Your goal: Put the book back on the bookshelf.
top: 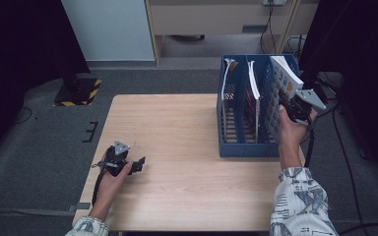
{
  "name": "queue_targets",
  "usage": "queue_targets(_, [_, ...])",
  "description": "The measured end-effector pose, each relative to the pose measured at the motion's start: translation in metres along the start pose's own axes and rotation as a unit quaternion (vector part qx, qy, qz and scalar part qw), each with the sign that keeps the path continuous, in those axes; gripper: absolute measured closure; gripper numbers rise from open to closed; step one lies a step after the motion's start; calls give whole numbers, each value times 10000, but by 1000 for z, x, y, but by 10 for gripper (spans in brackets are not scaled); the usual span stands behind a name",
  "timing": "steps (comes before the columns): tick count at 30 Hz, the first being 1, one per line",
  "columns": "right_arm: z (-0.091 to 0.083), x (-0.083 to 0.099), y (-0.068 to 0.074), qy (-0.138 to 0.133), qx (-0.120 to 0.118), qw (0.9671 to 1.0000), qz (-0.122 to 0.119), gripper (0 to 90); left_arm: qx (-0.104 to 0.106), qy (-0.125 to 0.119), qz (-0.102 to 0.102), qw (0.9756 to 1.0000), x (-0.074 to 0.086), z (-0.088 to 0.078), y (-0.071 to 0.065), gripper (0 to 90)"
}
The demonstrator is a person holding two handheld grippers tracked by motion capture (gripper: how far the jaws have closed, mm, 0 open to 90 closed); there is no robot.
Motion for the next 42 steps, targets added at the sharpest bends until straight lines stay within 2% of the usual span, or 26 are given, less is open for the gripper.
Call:
queue_targets(7, [2,6,0,74,-21,10000,-6,732,17,-6,-1,10000,0,1,-1,74])
queue_targets(15, [-1,11,-1,159,-148,9998,0,728,6,-7,-6,10000,0,0,0,74])
queue_targets(20, [-6,13,2,187,-256,9993,-192,726,8,-1,-12,10000,0,0,0,74])
queue_targets(22, [-7,13,3,188,-275,9993,-196,725,3,-3,-15,10000,0,0,0,74])
queue_targets(31, [-13,25,1,161,-332,9993,-40,723,35,24,-7,10000,0,0,-1,74])
queue_targets(39, [-15,24,0,175,-379,9991,30,717,49,41,-10,10000,0,0,-1,74])
queue_targets(40, [-16,23,0,90,-417,9990,133,708,58,49,-15,10000,1,0,-1,74])
queue_targets(42, [-17,18,0,13,-474,9987,159,709,56,51,-16,10000,1,0,-1,74])
Point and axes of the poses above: each handheld gripper's, and its own axes: z roughly forward along the jaws, x roughly out of its underside, y roughly to its left, the point moved 4 cm from there along z, roughly forward along the jaws, and after that the axes turned 2 degrees about x, right-handed, at the moved point
